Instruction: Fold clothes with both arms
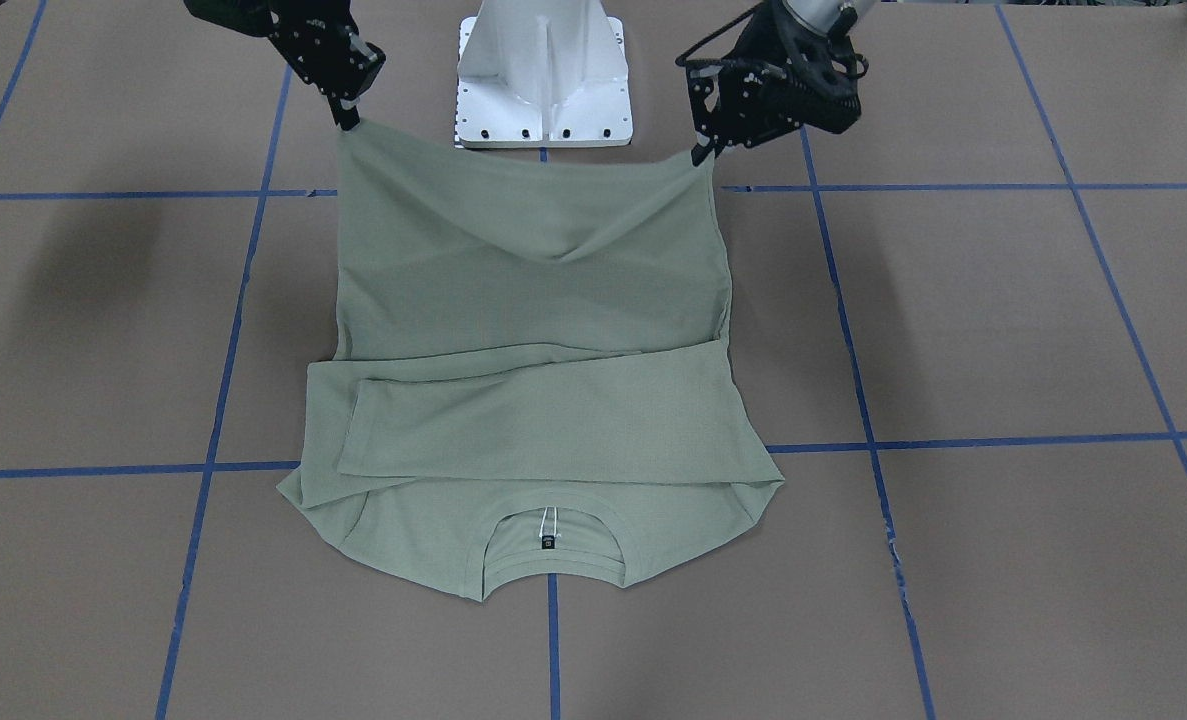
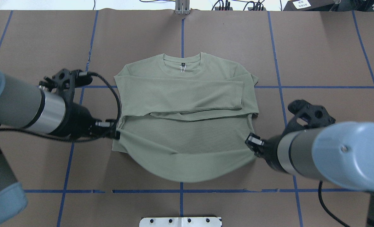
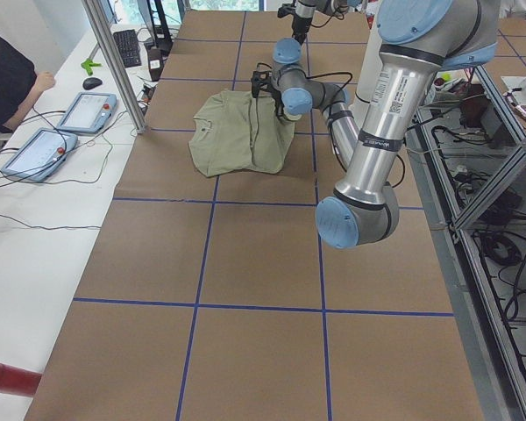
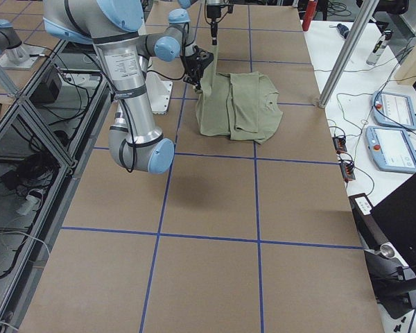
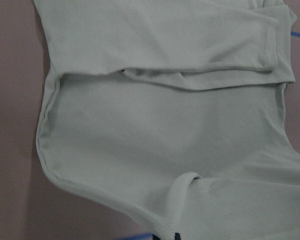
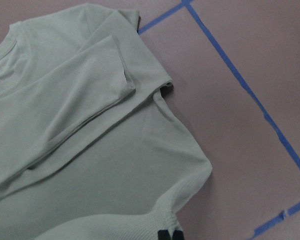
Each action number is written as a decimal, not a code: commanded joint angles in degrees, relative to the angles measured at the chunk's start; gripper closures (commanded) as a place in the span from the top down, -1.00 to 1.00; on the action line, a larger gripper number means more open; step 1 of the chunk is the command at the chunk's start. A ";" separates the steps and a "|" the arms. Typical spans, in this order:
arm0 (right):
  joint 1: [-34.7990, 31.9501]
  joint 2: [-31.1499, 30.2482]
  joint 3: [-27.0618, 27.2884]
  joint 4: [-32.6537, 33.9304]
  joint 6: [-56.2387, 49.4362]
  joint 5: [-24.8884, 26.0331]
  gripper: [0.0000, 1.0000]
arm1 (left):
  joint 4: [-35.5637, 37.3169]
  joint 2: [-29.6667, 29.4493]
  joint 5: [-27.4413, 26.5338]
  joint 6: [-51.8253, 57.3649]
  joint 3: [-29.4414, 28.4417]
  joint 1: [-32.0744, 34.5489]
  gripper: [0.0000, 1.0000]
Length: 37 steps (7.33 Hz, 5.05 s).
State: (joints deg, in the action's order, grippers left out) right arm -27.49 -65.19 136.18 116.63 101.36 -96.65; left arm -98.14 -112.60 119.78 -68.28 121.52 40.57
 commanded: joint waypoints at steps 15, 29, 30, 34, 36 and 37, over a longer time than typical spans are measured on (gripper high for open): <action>-17.51 12.98 -57.60 -38.50 -17.07 -4.07 -0.04 | -19.64 -18.62 -6.75 16.69 -52.09 5.66 -0.39; -17.86 12.45 -56.63 -38.85 -23.40 -4.60 1.00 | -22.54 2.73 -11.85 2.19 -24.58 -8.93 0.79; -17.86 12.45 -56.63 -38.85 -23.40 -4.60 1.00 | -22.45 2.82 -11.76 2.10 -24.58 -9.28 0.26; -17.95 12.54 -56.55 -38.94 -23.40 -4.60 1.00 | -22.36 3.00 -11.76 2.10 -24.23 -9.11 -1.00; -17.95 12.45 -56.46 -38.94 -23.40 -4.60 1.00 | -22.19 4.31 -11.50 4.81 -23.79 -7.28 -1.00; -17.86 12.45 -56.46 -38.94 -23.40 -4.60 1.00 | -22.10 4.49 -11.50 11.01 -24.48 -4.48 -1.00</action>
State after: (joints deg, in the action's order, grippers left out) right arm -45.42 -52.69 79.70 77.70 77.96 -101.25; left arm -120.34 -108.52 108.23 -62.81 97.53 33.39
